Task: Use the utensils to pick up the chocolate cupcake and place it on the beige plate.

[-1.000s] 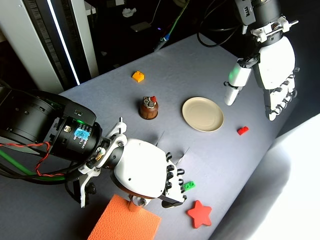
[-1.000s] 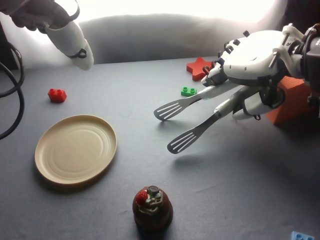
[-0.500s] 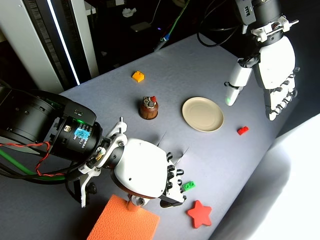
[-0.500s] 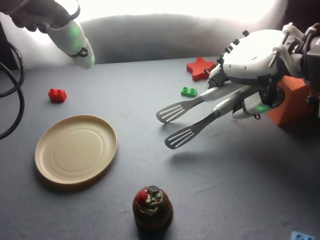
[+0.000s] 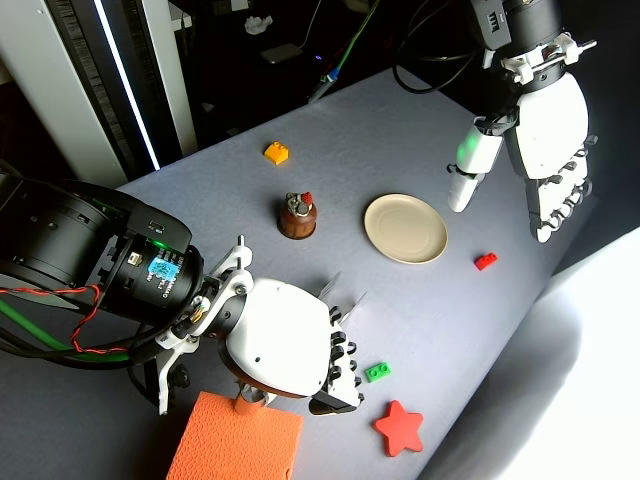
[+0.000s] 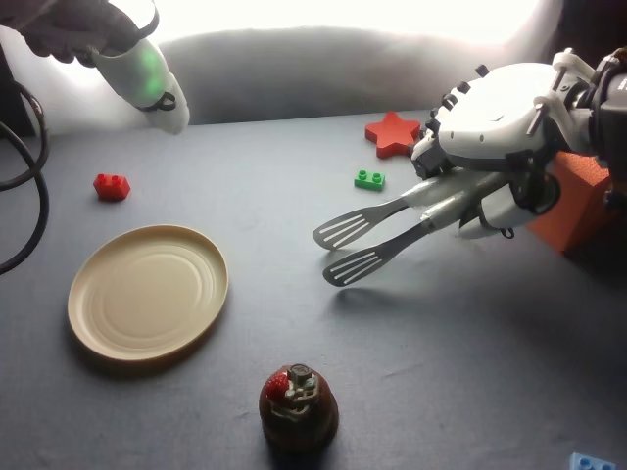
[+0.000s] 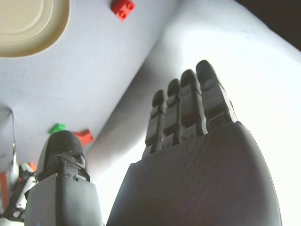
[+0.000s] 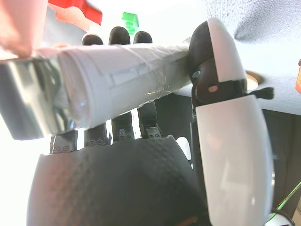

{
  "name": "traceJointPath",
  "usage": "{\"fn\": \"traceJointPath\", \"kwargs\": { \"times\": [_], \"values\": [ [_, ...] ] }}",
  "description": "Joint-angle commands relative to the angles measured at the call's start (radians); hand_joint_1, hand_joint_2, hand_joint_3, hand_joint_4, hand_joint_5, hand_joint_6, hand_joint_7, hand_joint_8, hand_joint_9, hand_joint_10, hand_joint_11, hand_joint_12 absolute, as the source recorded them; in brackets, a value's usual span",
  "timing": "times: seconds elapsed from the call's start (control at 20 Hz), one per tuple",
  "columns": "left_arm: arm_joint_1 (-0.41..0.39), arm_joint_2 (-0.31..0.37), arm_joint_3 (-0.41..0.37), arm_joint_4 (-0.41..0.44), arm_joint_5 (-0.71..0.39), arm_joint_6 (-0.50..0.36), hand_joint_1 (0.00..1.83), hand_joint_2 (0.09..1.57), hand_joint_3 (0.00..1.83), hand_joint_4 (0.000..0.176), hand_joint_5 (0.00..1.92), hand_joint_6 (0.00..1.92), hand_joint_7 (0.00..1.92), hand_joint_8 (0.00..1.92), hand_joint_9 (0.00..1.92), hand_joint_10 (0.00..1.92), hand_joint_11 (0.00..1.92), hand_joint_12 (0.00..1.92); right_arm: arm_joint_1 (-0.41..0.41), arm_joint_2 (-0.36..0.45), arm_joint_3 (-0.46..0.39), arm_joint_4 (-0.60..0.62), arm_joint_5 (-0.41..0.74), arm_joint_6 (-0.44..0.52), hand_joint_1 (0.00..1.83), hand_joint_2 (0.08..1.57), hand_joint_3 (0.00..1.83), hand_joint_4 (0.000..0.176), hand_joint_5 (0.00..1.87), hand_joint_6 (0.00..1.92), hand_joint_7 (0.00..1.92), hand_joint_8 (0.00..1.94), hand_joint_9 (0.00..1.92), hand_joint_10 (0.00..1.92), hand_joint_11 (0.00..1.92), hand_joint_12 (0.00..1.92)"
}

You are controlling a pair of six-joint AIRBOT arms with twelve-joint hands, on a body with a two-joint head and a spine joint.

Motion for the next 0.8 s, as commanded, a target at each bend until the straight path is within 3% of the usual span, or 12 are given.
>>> {"fn": "traceJointPath", "kwargs": {
  "times": [0.0,0.05,0.1,0.15,0.3,0.75],
  "values": [
    [-0.013,0.007,0.007,0.071,-0.025,0.001,0.28,1.11,0.0,0.0,0.08,0.0,0.1,0.0,0.11,0.01,0.0,0.25,0.019,0.011,-0.006,-0.001,0.107,-0.003,0.93,1.3,0.0,0.005,0.64,1.5,0.47,1.08,0.34,1.44,0.22,1.79],
    [-0.013,0.007,0.007,0.071,-0.025,0.001,0.3,1.1,0.0,0.0,0.09,0.0,0.1,0.0,0.12,0.0,0.0,0.27,0.024,0.013,-0.012,-0.001,0.108,-0.005,0.91,1.23,0.0,0.0,0.5,1.0,0.47,1.04,0.34,1.4,0.2,1.76],
    [-0.013,0.007,0.007,0.071,-0.025,0.001,0.29,1.1,0.0,0.0,0.08,0.0,0.09,0.0,0.1,0.0,0.0,0.25,0.028,0.015,-0.016,-0.001,0.108,-0.005,0.9,1.21,0.0,0.0,0.5,0.78,0.47,0.99,0.33,1.38,0.19,1.76],
    [-0.013,0.007,0.007,0.071,-0.025,0.001,0.27,1.1,0.0,0.0,0.08,0.0,0.08,0.0,0.09,0.0,0.0,0.23,0.033,0.018,-0.021,-0.001,0.108,-0.006,0.91,1.21,0.0,0.0,0.52,0.7,0.49,0.95,0.34,1.34,0.2,1.74],
    [-0.013,0.007,0.007,0.071,-0.025,0.001,0.27,1.1,0.0,0.0,0.07,0.0,0.08,0.0,0.09,0.0,0.0,0.23,0.047,0.031,-0.034,-0.001,0.107,-0.007,0.94,1.19,0.0,0.0,0.57,0.59,0.54,0.86,0.39,1.25,0.25,1.65],
    [-0.013,0.008,0.007,0.071,-0.025,0.002,0.27,1.1,0.0,0.0,0.08,0.0,0.09,0.0,0.1,0.0,0.0,0.29,0.091,0.089,-0.114,0.0,0.099,0.016,0.9,1.21,0.0,0.0,0.57,0.54,0.51,0.9,0.38,1.29,0.25,1.66]
  ]
}}
